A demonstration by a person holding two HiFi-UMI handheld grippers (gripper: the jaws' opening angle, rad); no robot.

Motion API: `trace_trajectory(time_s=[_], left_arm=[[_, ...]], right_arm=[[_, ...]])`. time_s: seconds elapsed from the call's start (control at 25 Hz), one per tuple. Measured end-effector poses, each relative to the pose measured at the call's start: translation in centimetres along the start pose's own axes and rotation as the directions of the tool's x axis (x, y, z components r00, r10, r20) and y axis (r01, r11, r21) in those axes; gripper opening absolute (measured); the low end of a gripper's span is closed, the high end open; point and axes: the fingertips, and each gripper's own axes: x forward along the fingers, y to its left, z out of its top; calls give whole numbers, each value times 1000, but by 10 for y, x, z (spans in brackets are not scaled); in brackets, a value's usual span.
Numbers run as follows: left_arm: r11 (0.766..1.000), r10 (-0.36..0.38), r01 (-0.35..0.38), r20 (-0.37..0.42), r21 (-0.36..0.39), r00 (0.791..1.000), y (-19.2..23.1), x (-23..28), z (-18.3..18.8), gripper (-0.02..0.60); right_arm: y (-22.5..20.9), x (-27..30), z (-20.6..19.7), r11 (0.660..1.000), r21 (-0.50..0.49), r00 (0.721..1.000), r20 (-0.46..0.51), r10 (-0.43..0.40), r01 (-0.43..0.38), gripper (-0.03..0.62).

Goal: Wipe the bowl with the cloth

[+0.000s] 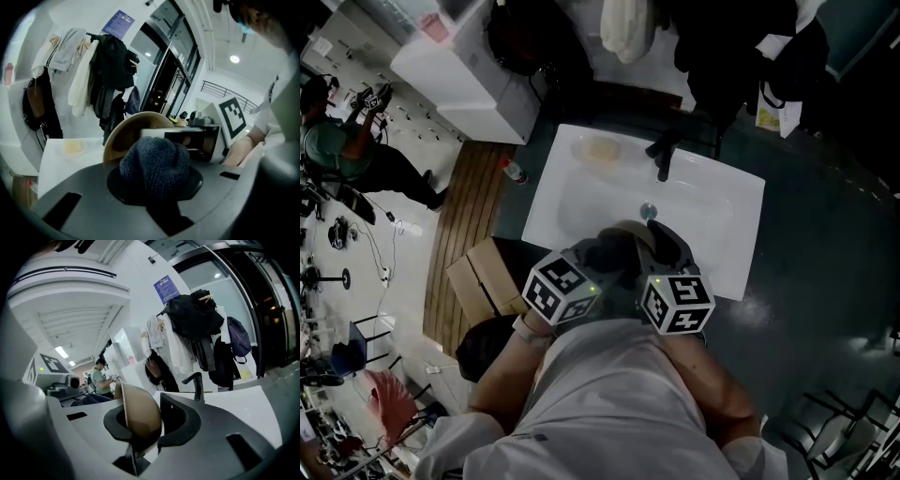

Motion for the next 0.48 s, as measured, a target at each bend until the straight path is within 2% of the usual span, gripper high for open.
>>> trace_trajectory(time_s=[0.36,0.48], left_arm=[[990,-117,120,44,-74,992,-15,1,4,77],[993,-84,86,28,-77,996,-8,-1,0,75]], right_arm=[[5,-3,4,1000,0,999,29,24,-24,89],[6,-3,1,999,-21,999,19,25,-25,89]])
